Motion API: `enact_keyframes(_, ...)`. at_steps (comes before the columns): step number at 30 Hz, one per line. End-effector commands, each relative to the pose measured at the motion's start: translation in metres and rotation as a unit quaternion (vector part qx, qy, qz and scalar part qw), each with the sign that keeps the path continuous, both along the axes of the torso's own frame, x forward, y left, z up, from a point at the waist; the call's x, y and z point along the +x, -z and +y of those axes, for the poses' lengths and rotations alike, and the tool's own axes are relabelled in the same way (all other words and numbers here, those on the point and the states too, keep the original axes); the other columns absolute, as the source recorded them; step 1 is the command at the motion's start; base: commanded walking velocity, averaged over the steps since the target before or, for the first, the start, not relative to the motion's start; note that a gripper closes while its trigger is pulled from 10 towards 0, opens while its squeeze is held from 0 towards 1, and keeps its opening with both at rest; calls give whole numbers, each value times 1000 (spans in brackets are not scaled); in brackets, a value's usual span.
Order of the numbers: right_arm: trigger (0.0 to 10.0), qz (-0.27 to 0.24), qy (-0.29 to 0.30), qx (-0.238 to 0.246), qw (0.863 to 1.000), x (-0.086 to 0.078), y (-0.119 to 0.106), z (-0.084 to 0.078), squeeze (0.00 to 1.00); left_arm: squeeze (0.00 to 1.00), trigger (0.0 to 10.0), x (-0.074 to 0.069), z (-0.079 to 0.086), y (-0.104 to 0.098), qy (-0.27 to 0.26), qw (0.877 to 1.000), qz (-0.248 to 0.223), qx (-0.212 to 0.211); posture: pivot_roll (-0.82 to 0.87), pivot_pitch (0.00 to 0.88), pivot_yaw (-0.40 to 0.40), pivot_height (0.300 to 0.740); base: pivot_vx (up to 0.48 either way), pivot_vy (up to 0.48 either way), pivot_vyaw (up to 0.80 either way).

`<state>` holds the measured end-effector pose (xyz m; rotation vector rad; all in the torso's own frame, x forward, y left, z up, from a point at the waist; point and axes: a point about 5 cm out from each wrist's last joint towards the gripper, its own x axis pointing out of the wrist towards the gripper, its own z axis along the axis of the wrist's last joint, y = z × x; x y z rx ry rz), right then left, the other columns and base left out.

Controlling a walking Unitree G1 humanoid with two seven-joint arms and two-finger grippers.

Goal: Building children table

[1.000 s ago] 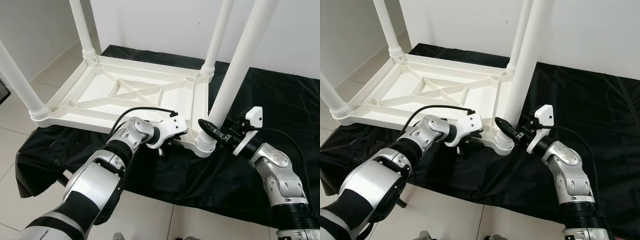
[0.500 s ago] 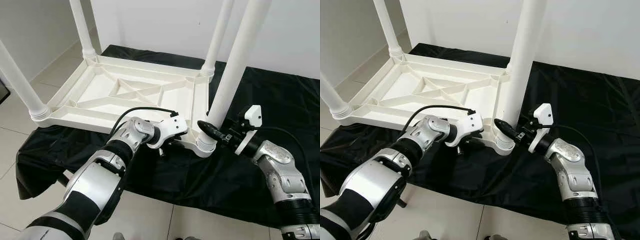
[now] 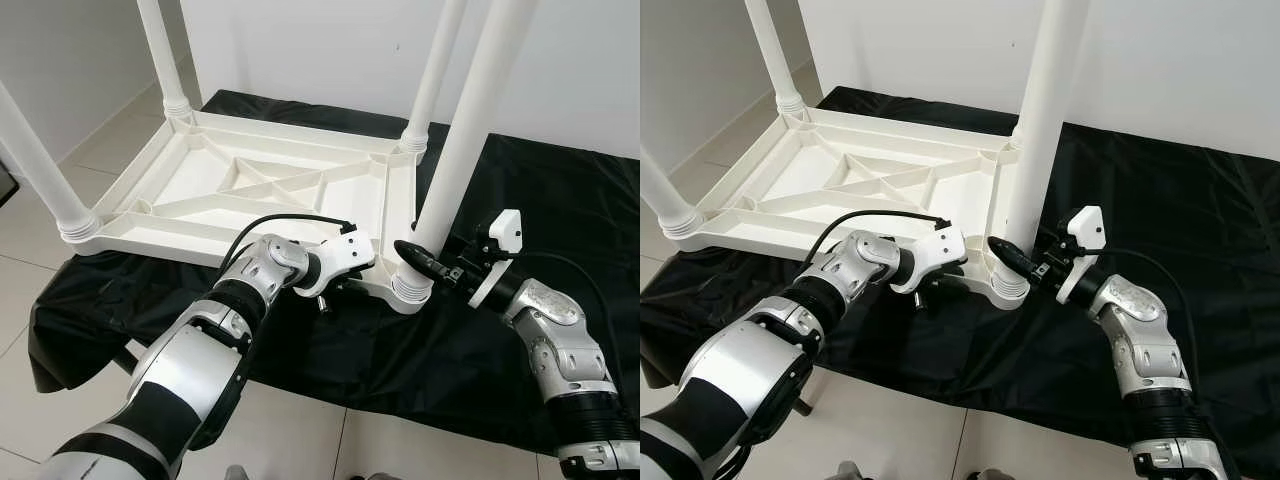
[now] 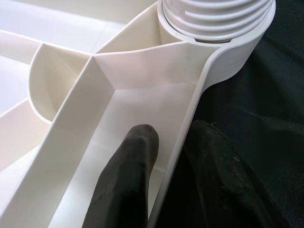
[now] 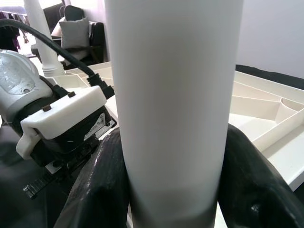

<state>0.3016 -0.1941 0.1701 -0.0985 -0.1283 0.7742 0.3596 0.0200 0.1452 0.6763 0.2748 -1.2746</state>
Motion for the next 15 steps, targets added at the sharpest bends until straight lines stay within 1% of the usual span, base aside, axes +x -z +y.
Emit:
enact_keyframes(1, 10000, 100, 57, -17, 993, -5, 44, -17, 0, 0, 10000, 5, -1, -11, -22, 999, -28, -22, -67, 51, 4, 740, 0, 0, 0)
enact_keyframes(9, 10000, 94, 68, -9, 993, -4, 46, -19, 0, 0, 10000, 5, -3, -11, -19, 999, -29, -22, -67, 43, 3, 740, 0, 0, 0)
enact_keyframes(15, 10000, 91, 60, 12, 994, -14, 50, -15, 0, 0, 10000, 6, -2, -12, -18, 999, -30, -22, -68, 50, 5, 740, 0, 0, 0)
